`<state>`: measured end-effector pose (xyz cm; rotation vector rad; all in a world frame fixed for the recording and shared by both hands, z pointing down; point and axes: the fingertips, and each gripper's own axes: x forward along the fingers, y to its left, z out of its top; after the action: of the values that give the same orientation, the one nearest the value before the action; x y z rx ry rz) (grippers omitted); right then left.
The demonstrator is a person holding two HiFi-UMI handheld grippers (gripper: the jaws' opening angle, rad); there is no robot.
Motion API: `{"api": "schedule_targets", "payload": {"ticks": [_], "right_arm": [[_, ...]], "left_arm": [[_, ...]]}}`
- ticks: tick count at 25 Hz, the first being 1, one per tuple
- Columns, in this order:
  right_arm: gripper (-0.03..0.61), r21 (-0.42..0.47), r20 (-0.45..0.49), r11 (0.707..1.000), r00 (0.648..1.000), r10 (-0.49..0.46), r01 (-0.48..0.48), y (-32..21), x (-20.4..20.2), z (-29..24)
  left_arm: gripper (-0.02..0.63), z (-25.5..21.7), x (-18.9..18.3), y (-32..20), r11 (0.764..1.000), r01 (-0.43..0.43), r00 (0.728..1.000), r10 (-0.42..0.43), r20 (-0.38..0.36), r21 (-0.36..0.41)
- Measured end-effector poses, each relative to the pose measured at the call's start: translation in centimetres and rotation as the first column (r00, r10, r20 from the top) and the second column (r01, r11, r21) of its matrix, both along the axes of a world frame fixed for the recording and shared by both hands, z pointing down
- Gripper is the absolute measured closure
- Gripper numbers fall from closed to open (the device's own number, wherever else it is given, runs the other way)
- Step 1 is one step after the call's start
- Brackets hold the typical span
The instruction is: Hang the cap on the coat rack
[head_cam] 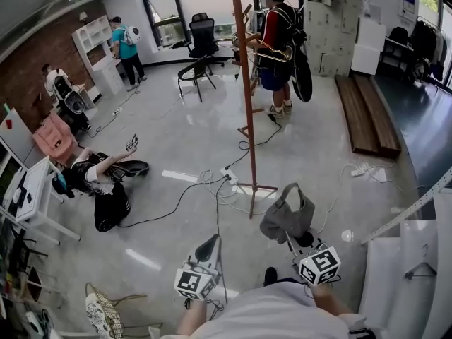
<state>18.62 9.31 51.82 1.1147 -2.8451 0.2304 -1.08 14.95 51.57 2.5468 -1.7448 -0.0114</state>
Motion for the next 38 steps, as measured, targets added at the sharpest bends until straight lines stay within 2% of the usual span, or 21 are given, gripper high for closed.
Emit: {"api": "schedule_targets", "payload": {"ticks": [10,23,32,38], "right_arm": [[0.560,0.005,-0.003,0.997,0.997,-0.077,0.077,-9.4,1.1,0.0],[0.560,0.003,0.005,0.992,0.992,-0.126,0.126,-15.8,1.8,-0.1],[0.560,-0.019,-0.014,0.992,0.992,-0.123,0.123,-19.7,-0.5,0.4],[0.560,-0.017,-0.023,0.995,0.994,-0.102,0.102,-23.1,-4.0,0.9]], "left_arm": [[0.603,-0.2,2.2,-8.5,0.999,0.051,0.999,-0.051,-0.006,0.006],[0.603,-0.3,3.7,-14.9,0.998,0.065,0.998,-0.065,0.007,-0.004],[0.603,-0.2,2.3,-19.9,1.000,0.019,1.000,-0.019,0.012,-0.020],[0.603,0.4,-1.7,-23.5,0.999,0.002,1.000,-0.002,0.006,-0.034]]}}
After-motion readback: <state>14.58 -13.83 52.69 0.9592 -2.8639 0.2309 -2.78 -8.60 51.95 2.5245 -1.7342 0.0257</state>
